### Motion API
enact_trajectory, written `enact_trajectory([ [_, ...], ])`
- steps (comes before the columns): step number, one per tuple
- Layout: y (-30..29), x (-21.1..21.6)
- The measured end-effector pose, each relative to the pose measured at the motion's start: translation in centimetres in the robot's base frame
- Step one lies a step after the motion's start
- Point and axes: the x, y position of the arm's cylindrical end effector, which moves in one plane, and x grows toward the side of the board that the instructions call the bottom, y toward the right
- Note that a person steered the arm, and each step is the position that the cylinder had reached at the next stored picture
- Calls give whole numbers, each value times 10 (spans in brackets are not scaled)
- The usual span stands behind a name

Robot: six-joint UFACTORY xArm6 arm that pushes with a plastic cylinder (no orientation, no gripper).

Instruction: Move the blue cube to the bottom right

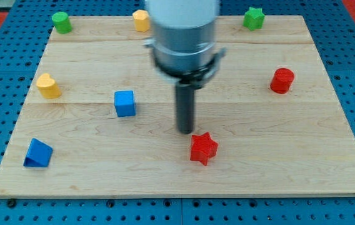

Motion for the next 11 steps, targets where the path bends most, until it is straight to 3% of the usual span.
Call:
enact_trajectory([
  [1,65,0],
  [3,-30,52],
  [4,-46,34],
  [5,-172,28],
  [6,-192,-4],
  [7,-109,-32],
  [8,-63,-30],
  [9,-152,-30],
  [10,-153,-60],
  [11,-83,-69],
])
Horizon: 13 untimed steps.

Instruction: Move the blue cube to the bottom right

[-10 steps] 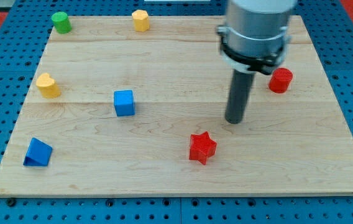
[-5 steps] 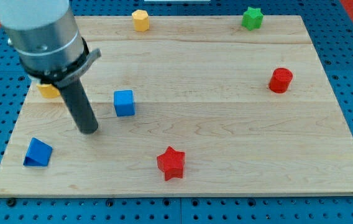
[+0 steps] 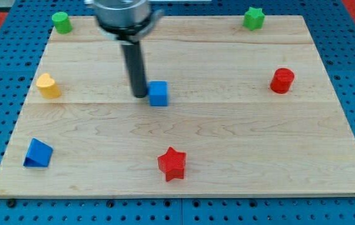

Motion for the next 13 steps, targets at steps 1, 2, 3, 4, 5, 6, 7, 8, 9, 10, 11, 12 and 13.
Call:
enact_trajectory([
  [1,64,8],
  [2,73,-15],
  [3,102,4],
  [4,142,55],
  [5,196,93],
  [6,188,82],
  [7,193,75],
  [8,194,75],
  [9,174,75],
  [10,157,73],
  [11,130,64],
  [12,121,77],
  [13,172,90],
])
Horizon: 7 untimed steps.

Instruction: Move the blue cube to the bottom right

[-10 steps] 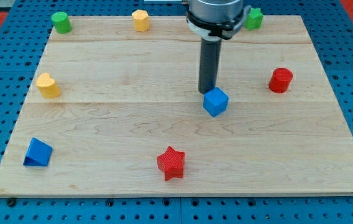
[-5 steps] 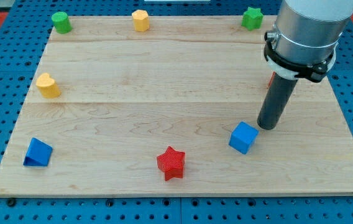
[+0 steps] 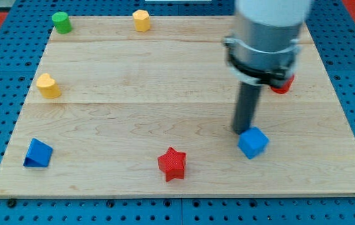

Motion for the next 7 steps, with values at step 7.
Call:
enact_trajectory([
  [7,-51,96],
])
